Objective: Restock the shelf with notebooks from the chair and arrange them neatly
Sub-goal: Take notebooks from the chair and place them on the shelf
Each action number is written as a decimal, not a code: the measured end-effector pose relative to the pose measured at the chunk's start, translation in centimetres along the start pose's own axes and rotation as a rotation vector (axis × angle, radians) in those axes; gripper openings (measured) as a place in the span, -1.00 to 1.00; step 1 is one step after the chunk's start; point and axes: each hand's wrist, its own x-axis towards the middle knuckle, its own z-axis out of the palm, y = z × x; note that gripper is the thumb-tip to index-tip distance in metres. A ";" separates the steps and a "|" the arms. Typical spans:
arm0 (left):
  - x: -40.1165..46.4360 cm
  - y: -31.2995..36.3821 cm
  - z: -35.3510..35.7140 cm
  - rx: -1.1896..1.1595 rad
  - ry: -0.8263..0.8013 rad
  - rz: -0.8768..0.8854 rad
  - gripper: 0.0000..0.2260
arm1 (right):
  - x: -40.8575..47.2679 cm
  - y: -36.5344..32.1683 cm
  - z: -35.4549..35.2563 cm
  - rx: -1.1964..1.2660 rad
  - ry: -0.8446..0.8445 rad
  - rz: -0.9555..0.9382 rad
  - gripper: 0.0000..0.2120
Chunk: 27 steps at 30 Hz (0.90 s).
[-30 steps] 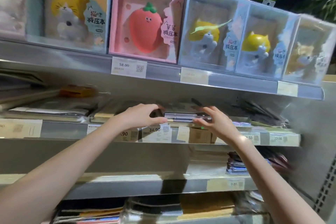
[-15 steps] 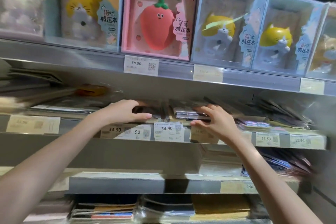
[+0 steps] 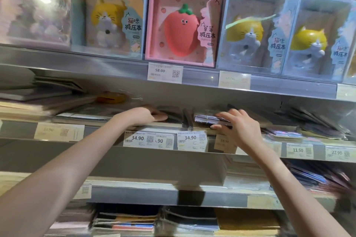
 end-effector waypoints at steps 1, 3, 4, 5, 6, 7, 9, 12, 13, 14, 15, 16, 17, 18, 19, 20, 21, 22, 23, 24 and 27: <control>0.3 0.0 0.0 0.001 -0.003 0.023 -0.51 | -0.1 -0.1 0.0 -0.003 -0.001 0.001 -0.59; 0.3 0.2 -0.2 0.000 -0.011 0.068 -0.61 | -0.4 0.0 0.2 -0.016 -0.010 -0.027 -0.59; 0.1 0.2 -0.3 0.004 -0.019 0.083 -0.67 | -0.5 0.1 0.3 -0.017 -0.010 -0.041 -0.60; -0.2 0.3 -0.4 -0.001 -0.026 0.094 -0.72 | -0.6 0.2 0.4 -0.015 -0.003 -0.049 -0.60; -0.3 0.3 -0.3 -0.020 -0.023 0.109 -0.76 | -0.6 0.3 0.4 -0.014 0.007 -0.055 -0.61; -0.3 0.2 -0.2 -0.048 -0.013 0.142 -0.74 | -0.6 0.4 0.4 -0.015 0.015 -0.062 -0.62; 0.0 0.1 0.0 -0.075 0.013 0.201 -0.69 | -0.6 0.4 0.5 -0.017 0.033 -0.072 -0.62; 0.0 0.3 -0.2 -0.063 0.058 0.209 -0.70 | -0.6 0.6 0.6 -0.018 0.052 -0.078 -0.61; 0.0 0.3 -0.4 -0.069 0.082 0.197 -0.72 | -0.6 0.6 0.6 -0.021 0.057 -0.083 -0.59; -0.2 0.3 -0.8 -0.072 0.115 0.191 -0.74 | -0.6 0.5 0.6 -0.022 0.060 -0.088 -0.59; -0.4 0.5 -1.3 -0.073 0.143 0.195 -0.77 | -0.6 0.5 0.6 -0.019 0.061 -0.090 -0.59; -0.9 0.7 -1.9 -0.068 0.166 0.213 -0.81 | -0.6 0.5 0.6 -0.016 0.062 -0.091 -0.59; -1.5 0.9 -2.5 -0.054 0.183 0.242 -0.83 | -0.6 0.5 0.6 -0.018 0.066 -0.096 -0.60; -2.3 1.0 -3.0 -0.027 0.194 0.278 -0.84 | -0.6 0.5 0.6 -0.022 0.070 -0.103 -0.60; -3.2 1.1 -3.2 0.002 0.196 0.305 -0.83 | -0.6 0.4 0.6 -0.026 0.073 -0.112 -0.62; -4.0 1.2 -3.1 0.032 0.194 0.324 -0.81 | -0.7 0.4 0.6 -0.029 0.081 -0.119 -0.63; -4.6 1.0 -2.5 0.068 0.199 0.334 -0.79 | -0.8 0.4 0.4 -0.031 0.097 -0.123 -0.65; -5.2 0.7 -1.6 0.121 0.245 0.351 -0.77 | -1.0 0.3 0.3 -0.033 0.117 -0.128 -0.66; -5.7 0.5 -0.6 0.178 0.348 0.386 -0.75 | -1.2 0.2 0.1 -0.040 0.136 -0.139 -0.67; -6.2 0.2 0.5 0.213 0.491 0.456 -0.71 | -1.5 0.1 0.0 -0.051 0.148 -0.157 -0.68; -6.5 -0.7 2.9 0.323 0.697 0.596 -0.58 | -2.1 -0.2 -0.3 -0.084 0.164 -0.203 -0.65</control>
